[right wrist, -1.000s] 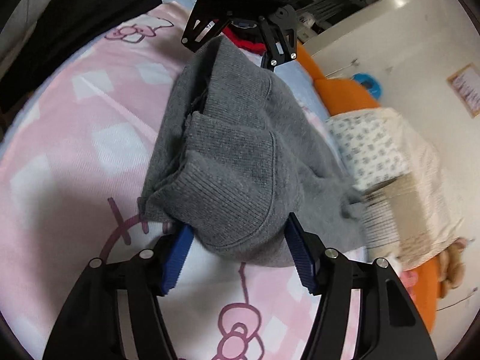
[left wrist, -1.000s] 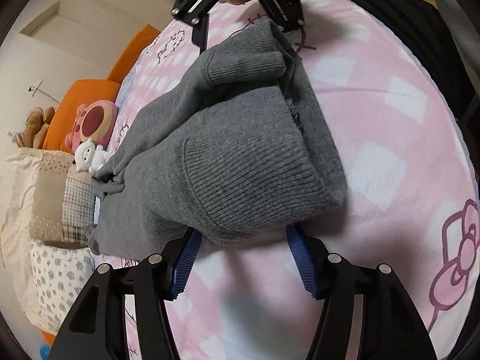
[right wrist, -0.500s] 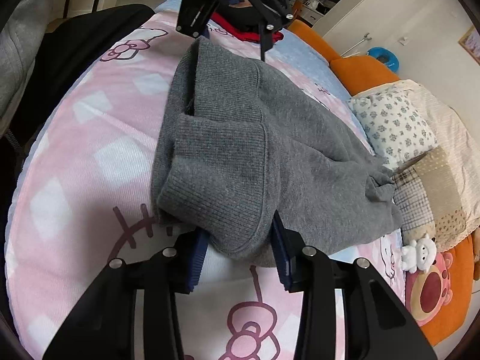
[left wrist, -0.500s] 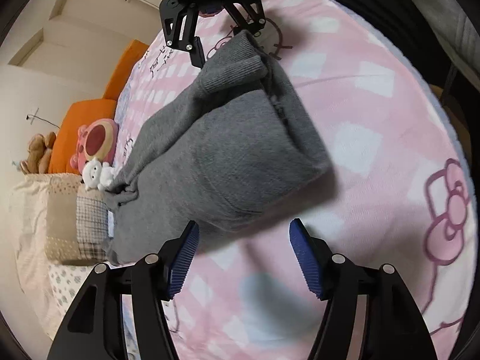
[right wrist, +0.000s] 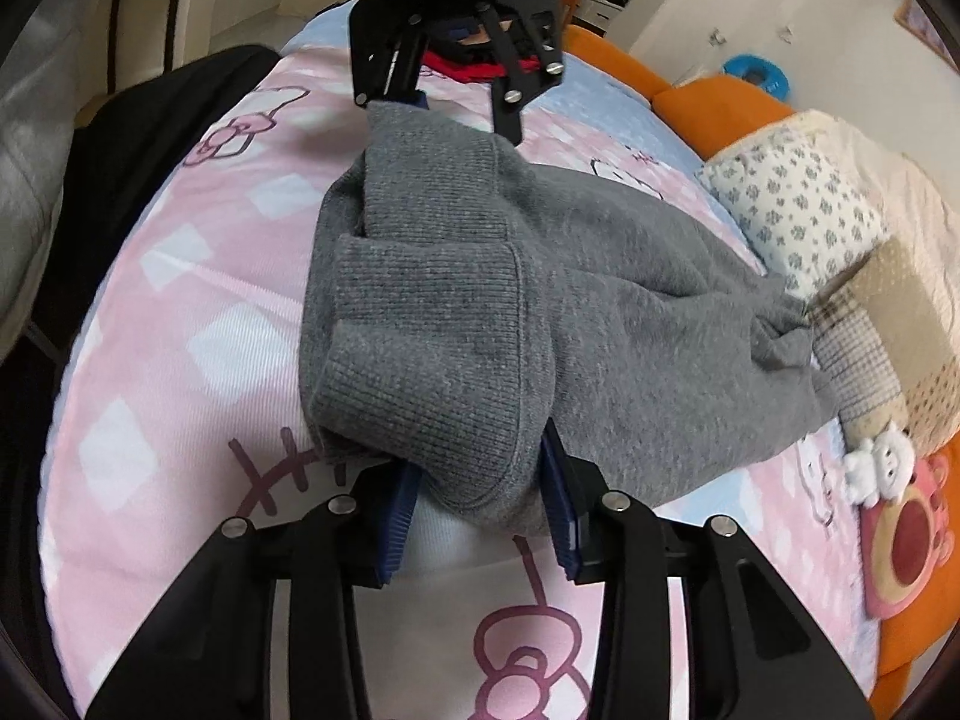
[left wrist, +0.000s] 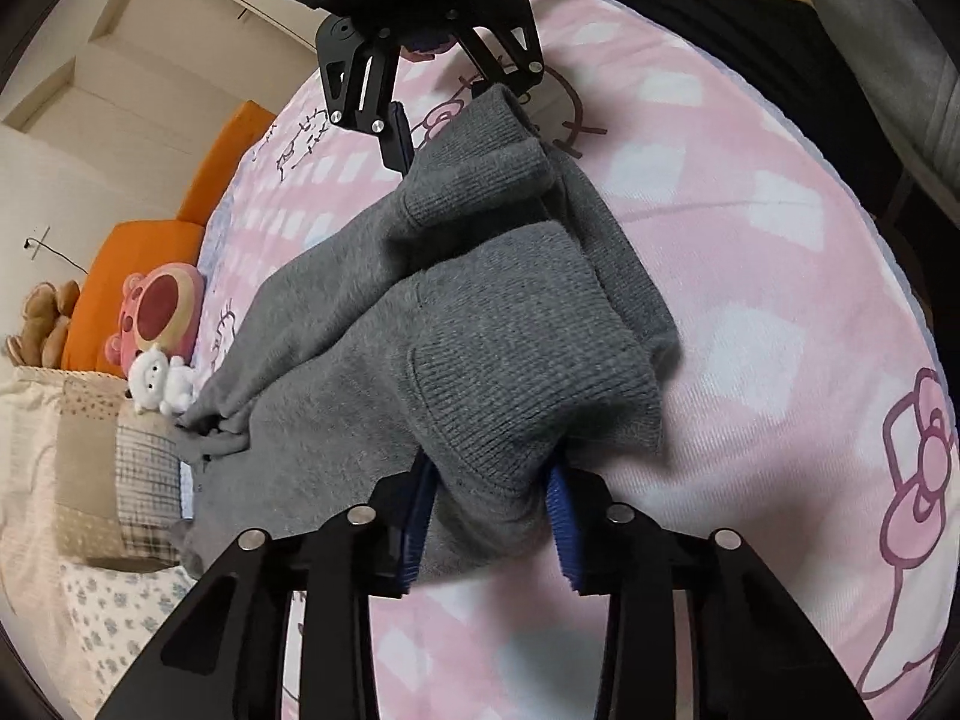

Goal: Fold large clothes

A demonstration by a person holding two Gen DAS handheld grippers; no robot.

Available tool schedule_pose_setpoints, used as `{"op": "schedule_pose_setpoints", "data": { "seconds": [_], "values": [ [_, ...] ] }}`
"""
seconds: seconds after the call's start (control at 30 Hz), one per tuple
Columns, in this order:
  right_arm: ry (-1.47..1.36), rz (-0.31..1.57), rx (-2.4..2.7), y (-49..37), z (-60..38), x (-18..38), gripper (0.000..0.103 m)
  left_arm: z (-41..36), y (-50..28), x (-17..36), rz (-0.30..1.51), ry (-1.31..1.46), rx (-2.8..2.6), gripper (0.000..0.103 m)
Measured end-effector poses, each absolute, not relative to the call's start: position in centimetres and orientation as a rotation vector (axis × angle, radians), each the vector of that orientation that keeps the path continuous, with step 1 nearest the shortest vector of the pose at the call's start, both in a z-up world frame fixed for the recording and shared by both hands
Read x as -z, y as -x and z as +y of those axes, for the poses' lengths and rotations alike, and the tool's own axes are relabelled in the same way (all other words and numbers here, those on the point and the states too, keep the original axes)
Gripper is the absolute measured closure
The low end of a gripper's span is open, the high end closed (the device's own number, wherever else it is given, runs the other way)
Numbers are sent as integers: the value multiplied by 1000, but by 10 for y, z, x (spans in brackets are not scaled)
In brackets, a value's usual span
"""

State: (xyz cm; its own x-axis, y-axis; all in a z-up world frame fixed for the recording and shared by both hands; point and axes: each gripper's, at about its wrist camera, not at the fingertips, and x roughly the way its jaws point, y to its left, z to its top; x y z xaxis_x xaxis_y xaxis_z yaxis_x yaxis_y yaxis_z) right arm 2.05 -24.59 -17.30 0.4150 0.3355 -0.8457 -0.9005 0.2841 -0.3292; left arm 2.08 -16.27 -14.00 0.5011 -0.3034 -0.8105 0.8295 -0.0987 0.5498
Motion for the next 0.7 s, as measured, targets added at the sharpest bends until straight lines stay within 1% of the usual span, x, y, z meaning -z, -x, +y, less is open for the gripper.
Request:
{"op": "schedule_pose_setpoints", "data": {
  "seconds": [0.23, 0.33, 0.4, 0.43, 0.47, 0.53, 0.7],
  "values": [
    [886, 740, -928, -19, -245, 165, 70, -160, -26, 135, 555, -1289, 1041, 68],
    [821, 732, -930, -24, -249, 151, 71, -160, -26, 126, 587, -1234, 1047, 70],
    [747, 741, -940, -31, -253, 139, 72, -157, -33, 116, 640, -1157, 1065, 71],
    [685, 767, -953, -38, -256, 132, 72, -155, -40, 108, 674, -1095, 1081, 75],
    [629, 795, -966, -45, -258, 128, 72, -151, -51, 98, 717, -999, 1101, 77],
    [501, 849, -998, -64, -264, 118, 72, -142, -69, 85, 765, -863, 1134, 77],
    [287, 874, -1066, -109, -275, 90, 74, -120, -115, 67, 833, -604, 1207, 79]
  ]
}}
